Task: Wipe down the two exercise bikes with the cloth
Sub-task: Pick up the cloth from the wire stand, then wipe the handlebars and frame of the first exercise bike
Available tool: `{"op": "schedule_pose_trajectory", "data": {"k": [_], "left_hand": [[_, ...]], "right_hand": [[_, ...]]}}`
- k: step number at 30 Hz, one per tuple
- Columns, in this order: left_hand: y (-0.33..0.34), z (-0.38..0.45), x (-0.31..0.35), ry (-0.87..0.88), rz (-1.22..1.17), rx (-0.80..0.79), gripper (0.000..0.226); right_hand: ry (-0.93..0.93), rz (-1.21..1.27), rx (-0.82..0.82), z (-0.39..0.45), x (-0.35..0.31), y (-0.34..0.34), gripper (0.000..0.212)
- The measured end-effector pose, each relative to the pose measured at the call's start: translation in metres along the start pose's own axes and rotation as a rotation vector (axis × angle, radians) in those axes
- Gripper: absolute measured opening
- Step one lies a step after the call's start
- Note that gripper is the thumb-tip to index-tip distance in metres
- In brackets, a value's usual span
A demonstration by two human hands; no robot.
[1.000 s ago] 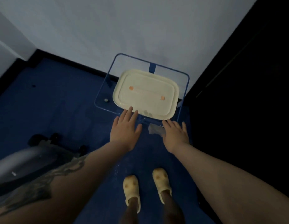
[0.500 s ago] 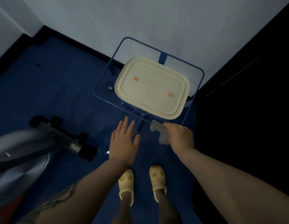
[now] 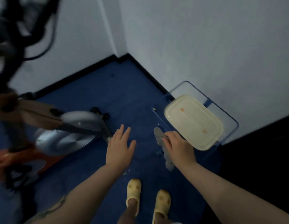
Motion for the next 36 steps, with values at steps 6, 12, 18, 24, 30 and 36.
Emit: {"op": "schedule_pose_trajectory", "data": {"k": [6, 12, 18, 24, 30, 36], "left_hand": [[-0.056, -0.100, -0.110, -0.263, -0.085, 0.174, 0.054], [-0.044, -0.231, -0.245, -0.568, -0.288, 0.243, 0.054], [-0.039, -0.376, -0.380, -0.772, -0.387, 0.301, 0.053], [-0.064, -0.499, -0.495, -0.904, -0.424, 0.406, 0.052], [-0.081, -0.554, -0.567, -0.919, -0.475, 0.480, 0.053], [-0.086, -0.583, -0.655, -0.944, -0.512, 0.488, 0.054]], "right_hand": [[-0.246, 0.038, -0.128, -0.011, -0.129, 0.035, 0.022], [-0.497, -0.047, -0.275, -0.051, -0.272, 0.102, 0.023], [-0.652, -0.043, -0.356, -0.125, -0.413, 0.185, 0.020], [-0.683, 0.007, -0.433, -0.199, -0.533, 0.260, 0.019], [-0.773, -0.018, -0.507, -0.242, -0.630, 0.321, 0.018], [-0.831, -0.075, -0.546, -0.259, -0.711, 0.399, 0.019]]}}
Point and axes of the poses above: each hand's wrist, its own z-axis towards the middle knuckle, its own y-axis out of the palm, x = y × z, the point moved 9 cm from there along z, towards the middle knuckle, and after that the axes turned 9 degrees about -x, right-handed, at the moved point
